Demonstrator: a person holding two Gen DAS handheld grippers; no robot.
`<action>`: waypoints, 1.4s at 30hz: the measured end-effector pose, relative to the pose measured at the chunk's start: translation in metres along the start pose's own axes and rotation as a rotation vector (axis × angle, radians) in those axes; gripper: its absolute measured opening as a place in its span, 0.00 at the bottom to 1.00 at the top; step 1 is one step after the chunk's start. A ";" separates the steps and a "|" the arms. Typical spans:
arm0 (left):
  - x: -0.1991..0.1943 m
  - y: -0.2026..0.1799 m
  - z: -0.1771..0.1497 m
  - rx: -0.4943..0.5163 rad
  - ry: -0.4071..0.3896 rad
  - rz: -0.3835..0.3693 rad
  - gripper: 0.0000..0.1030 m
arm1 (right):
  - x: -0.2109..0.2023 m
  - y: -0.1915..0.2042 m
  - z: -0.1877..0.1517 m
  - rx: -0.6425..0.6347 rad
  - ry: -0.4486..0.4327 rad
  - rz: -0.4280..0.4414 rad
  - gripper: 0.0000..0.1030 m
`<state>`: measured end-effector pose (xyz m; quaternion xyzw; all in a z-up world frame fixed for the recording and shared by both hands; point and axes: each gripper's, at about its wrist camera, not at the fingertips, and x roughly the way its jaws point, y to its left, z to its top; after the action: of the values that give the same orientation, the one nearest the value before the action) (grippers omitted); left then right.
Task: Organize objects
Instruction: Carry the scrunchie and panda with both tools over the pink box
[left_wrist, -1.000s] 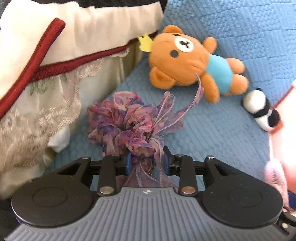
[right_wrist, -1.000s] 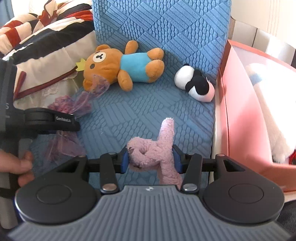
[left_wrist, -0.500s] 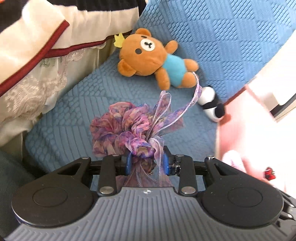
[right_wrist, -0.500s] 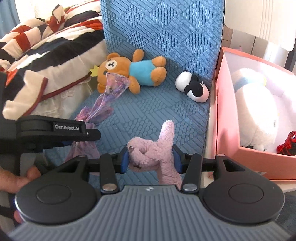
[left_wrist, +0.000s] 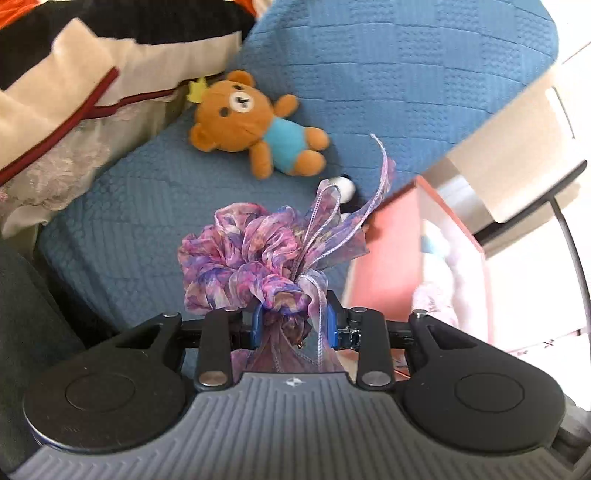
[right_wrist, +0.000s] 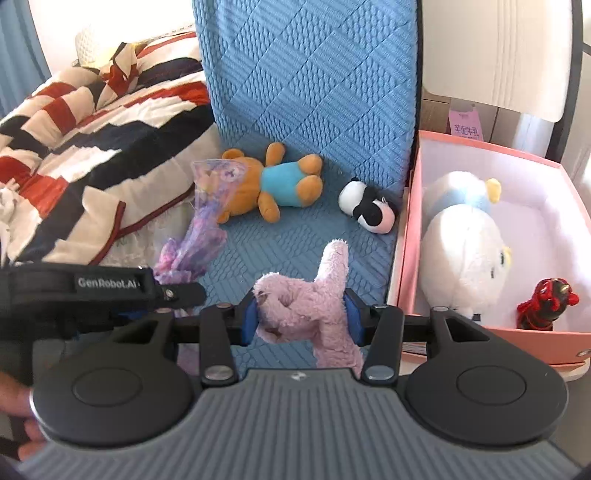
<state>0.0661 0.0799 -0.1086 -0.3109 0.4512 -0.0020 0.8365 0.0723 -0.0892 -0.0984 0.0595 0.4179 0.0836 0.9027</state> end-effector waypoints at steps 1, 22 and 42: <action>-0.002 -0.007 0.000 0.007 0.000 -0.002 0.36 | -0.004 -0.003 0.003 0.003 -0.005 0.005 0.49; -0.007 -0.167 0.026 0.103 -0.069 -0.085 0.36 | -0.076 -0.099 0.066 0.080 -0.172 0.013 0.49; 0.094 -0.276 0.004 0.206 0.048 -0.121 0.36 | -0.059 -0.227 0.055 0.242 -0.196 -0.106 0.49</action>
<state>0.2009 -0.1676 -0.0335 -0.2498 0.4489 -0.1064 0.8514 0.0999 -0.3257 -0.0593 0.1539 0.3372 -0.0212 0.9285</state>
